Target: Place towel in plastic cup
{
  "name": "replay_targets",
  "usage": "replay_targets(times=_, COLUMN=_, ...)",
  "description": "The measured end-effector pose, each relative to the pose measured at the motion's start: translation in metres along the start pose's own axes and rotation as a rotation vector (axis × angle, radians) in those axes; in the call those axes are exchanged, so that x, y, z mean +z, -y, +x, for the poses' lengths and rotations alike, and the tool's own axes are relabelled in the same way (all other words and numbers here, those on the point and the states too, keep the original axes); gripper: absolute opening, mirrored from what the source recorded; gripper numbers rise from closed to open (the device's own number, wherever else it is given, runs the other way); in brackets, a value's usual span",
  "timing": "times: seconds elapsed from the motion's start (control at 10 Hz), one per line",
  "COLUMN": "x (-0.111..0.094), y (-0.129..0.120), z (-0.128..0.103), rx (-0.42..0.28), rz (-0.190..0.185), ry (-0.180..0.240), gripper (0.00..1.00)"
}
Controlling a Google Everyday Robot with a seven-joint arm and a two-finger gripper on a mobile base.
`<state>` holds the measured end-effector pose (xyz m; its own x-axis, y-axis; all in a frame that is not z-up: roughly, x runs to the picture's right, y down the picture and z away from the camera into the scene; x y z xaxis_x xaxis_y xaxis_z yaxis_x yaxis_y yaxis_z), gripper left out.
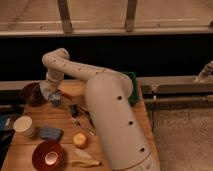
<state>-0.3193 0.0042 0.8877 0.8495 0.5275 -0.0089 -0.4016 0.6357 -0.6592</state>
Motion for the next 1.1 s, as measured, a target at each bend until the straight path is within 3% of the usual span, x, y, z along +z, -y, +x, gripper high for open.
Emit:
replay_targets(times=0.2, x=0.006, y=0.000, z=0.000, rx=0.011, rz=-0.016, ry=-0.009, gripper=0.02)
replay_targets(times=0.9, x=0.005, y=-0.007, z=0.009, rx=0.009, rz=-0.008, ry=-0.036, gripper=0.69)
replay_targets(times=1.1, x=0.005, y=-0.009, z=0.008, rx=0.003, rz=-0.006, ry=-0.043, gripper=0.72)
